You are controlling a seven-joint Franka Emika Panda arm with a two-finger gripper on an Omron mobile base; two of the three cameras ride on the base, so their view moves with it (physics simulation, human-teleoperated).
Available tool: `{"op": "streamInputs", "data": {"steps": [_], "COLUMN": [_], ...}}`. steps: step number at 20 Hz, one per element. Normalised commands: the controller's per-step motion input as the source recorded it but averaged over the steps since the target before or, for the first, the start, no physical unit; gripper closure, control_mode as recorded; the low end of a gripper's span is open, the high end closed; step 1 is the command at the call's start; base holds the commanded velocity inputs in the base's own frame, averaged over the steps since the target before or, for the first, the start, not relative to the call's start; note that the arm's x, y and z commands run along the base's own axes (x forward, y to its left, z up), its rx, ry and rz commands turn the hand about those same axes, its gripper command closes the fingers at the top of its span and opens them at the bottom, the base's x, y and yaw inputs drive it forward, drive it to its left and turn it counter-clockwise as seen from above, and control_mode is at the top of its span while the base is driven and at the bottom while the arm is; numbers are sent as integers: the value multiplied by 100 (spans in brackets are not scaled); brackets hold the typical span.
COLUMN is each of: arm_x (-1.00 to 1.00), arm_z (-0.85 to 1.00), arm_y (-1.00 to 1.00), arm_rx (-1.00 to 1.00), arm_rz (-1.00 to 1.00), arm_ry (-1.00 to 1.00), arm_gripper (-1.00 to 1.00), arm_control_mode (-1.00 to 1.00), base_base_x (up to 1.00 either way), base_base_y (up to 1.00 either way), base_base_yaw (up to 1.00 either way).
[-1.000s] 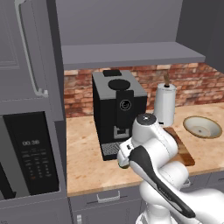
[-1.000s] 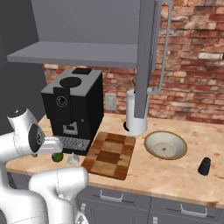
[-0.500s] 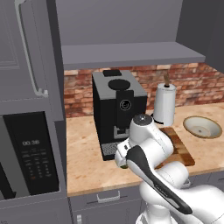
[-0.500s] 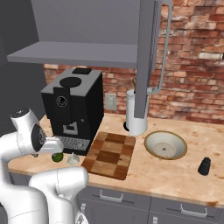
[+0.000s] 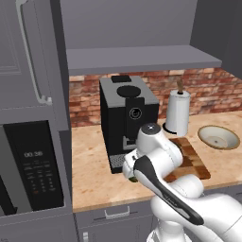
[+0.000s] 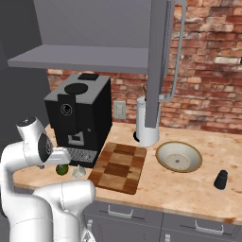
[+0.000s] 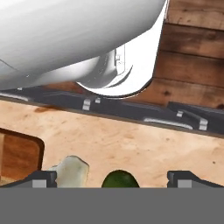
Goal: Open the cabinet. Place the bowl and condiment on the counter. Then place the lime and garlic on the cutting board.
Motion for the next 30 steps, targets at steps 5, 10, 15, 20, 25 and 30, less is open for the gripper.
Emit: {"op": "streamInputs", "data": {"steps": [5, 10, 15, 20, 25, 30], "arm_x": [19, 19, 19, 14, 10, 8], "arm_z": [-18, -21, -18, -14, -11, -10], "arm_y": [0, 0, 0, 0, 1, 5], "arm_rx": [0, 0, 0, 0, 0, 0], "arm_rz": [0, 0, 0, 0, 0, 0], "arm_ry": [4, 5, 5, 2, 1, 1], "arm_gripper": [-100, -100, -100, -100, -100, -100], "arm_control_mode": [-100, -100, -100, -100, -100, -100], "base_base_x": [0, 0, 0, 0, 0, 0], "base_base_y": [0, 0, 0, 0, 0, 0], "base_base_yaw": [0, 0, 0, 0, 0, 0]}}
